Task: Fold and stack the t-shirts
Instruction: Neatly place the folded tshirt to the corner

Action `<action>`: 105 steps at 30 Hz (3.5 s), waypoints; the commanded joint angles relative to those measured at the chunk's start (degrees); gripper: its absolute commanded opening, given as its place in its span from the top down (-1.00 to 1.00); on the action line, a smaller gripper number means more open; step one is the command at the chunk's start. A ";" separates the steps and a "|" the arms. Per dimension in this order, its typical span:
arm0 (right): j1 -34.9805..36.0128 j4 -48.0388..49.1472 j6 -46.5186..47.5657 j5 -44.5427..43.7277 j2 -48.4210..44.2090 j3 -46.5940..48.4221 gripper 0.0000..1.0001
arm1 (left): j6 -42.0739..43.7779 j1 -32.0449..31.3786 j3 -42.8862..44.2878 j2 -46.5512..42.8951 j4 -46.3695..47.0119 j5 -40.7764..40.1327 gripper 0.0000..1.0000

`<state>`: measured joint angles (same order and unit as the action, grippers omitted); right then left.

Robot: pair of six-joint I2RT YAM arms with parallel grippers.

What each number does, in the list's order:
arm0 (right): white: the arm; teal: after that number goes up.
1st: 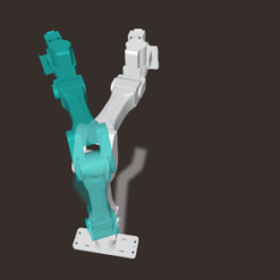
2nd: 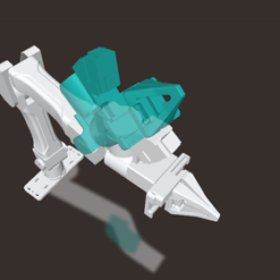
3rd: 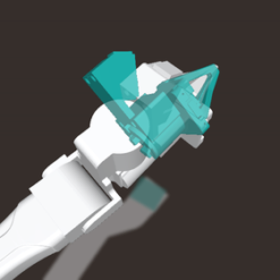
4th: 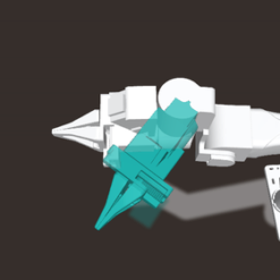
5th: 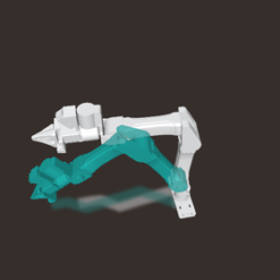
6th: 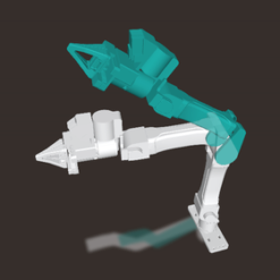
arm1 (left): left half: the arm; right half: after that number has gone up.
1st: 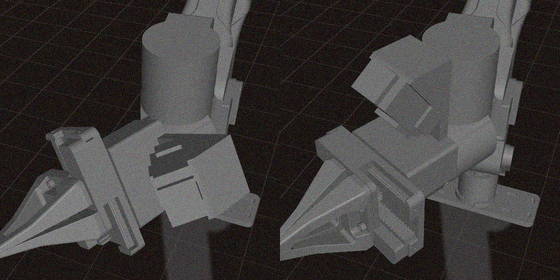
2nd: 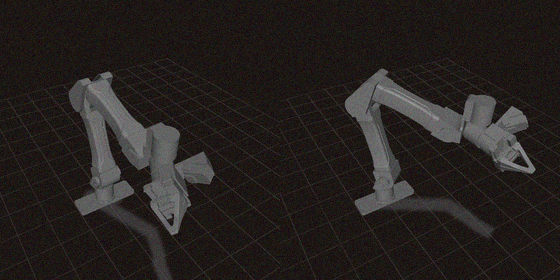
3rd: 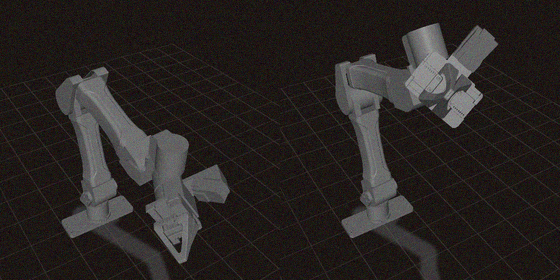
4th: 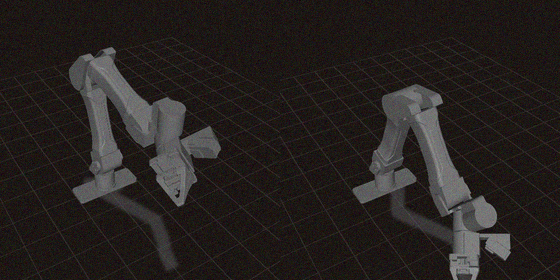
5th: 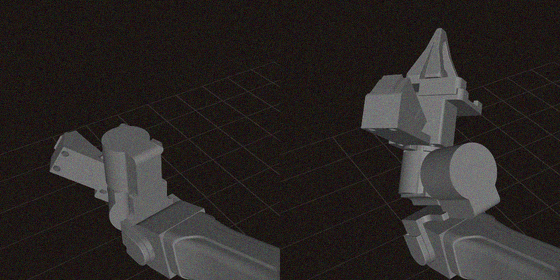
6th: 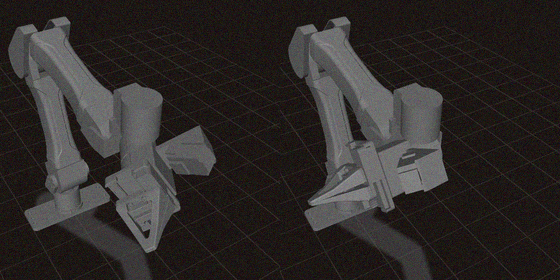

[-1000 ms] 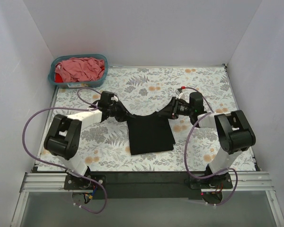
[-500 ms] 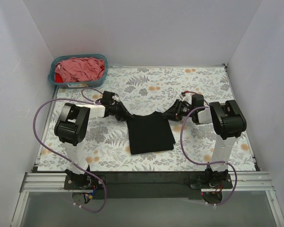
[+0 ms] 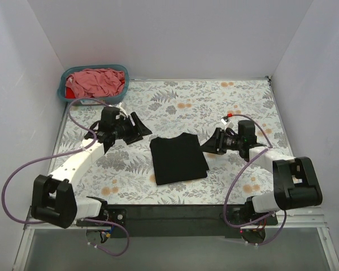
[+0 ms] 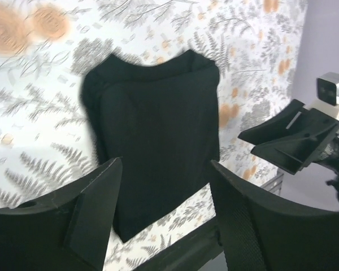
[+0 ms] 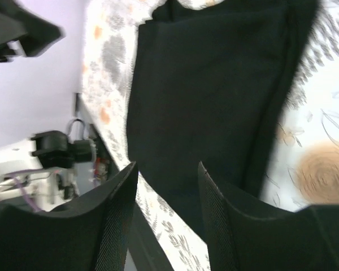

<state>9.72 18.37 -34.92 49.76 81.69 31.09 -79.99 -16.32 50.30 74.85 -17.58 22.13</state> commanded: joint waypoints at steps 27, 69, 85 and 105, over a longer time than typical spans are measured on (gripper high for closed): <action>13.31 -36.30 19.98 -29.10 -5.67 8.37 -0.27 | -2.10 -6.70 -12.51 -5.42 -9.93 -4.90 -0.20; 15.95 -53.17 27.62 -31.39 -17.97 19.97 -0.28 | 13.71 11.30 14.90 19.63 -29.52 -53.75 1.00; 15.86 -55.20 28.50 -28.93 -13.32 22.61 -0.28 | 24.35 26.68 33.27 37.99 -27.94 -75.64 1.00; 15.86 -59.24 24.20 -30.24 -6.11 28.85 -0.27 | 31.83 32.93 43.56 47.49 -18.89 -77.50 0.59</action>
<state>25.32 -39.86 -9.54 19.64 75.26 57.12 -47.83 16.23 91.81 122.37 -38.76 -53.56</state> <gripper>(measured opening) 0.636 0.132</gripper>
